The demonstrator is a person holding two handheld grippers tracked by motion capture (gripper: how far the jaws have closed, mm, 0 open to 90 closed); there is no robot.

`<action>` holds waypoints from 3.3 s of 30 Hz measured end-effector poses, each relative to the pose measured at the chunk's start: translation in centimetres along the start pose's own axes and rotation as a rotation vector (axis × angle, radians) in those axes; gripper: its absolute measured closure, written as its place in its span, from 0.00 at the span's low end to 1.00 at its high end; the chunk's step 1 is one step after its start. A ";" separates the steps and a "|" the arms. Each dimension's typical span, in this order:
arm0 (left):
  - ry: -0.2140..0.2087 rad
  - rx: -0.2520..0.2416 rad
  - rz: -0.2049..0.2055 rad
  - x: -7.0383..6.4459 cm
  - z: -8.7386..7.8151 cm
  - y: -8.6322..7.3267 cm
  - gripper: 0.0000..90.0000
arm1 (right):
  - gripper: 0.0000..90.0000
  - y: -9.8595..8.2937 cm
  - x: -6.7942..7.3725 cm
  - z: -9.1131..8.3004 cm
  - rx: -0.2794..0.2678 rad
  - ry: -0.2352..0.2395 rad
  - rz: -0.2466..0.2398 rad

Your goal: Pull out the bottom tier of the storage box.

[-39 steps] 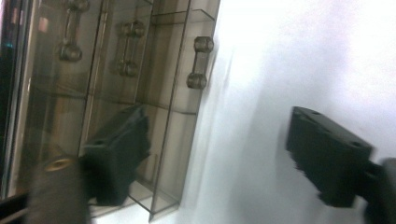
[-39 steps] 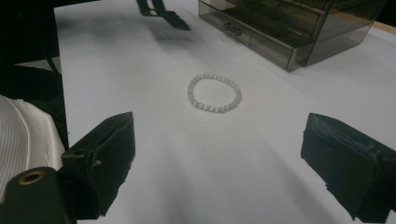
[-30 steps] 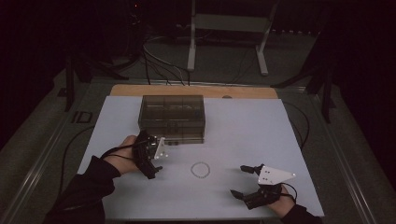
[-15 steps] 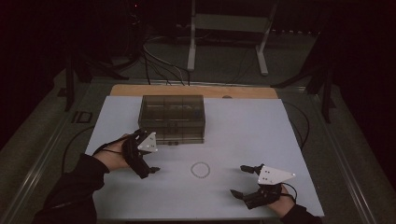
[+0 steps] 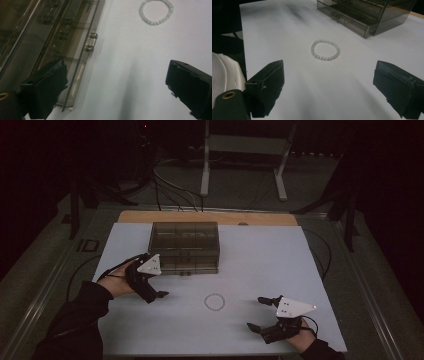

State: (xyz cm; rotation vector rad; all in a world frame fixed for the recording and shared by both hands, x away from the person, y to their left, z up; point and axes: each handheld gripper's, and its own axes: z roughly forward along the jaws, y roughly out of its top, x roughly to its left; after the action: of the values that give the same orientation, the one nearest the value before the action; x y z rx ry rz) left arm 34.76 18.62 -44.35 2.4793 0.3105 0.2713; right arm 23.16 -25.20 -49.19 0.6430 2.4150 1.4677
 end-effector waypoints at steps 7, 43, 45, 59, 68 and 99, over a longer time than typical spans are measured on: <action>0.011 0.065 -0.041 1.3 0.7 -0.5 0.05 | 0.11 0.0 0.1 0.1 0.004 0.004 -0.002; 0.049 0.123 0.030 4.6 3.8 -2.0 0.68 | 0.11 0.0 0.2 0.0 0.002 0.010 -0.012; 0.041 0.128 0.035 4.7 3.9 -2.0 0.71 | 0.11 0.0 0.2 0.0 0.001 0.012 -0.012; -0.027 0.191 0.072 5.3 5.3 -1.7 0.81 | 0.11 0.0 0.2 0.0 0.000 0.013 -0.011; -0.026 0.190 0.109 5.6 5.4 -1.5 0.90 | 0.11 0.0 0.1 0.0 -0.003 0.015 -0.008; -0.141 0.185 0.207 5.1 4.9 -1.7 0.97 | 0.11 -0.1 0.1 -0.1 0.004 0.010 -0.003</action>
State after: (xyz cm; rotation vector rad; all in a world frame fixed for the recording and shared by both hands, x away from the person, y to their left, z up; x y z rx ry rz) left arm 40.62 18.67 -48.57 2.7005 0.0200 0.1569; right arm 23.01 -25.29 -49.22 0.6340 2.4254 1.4686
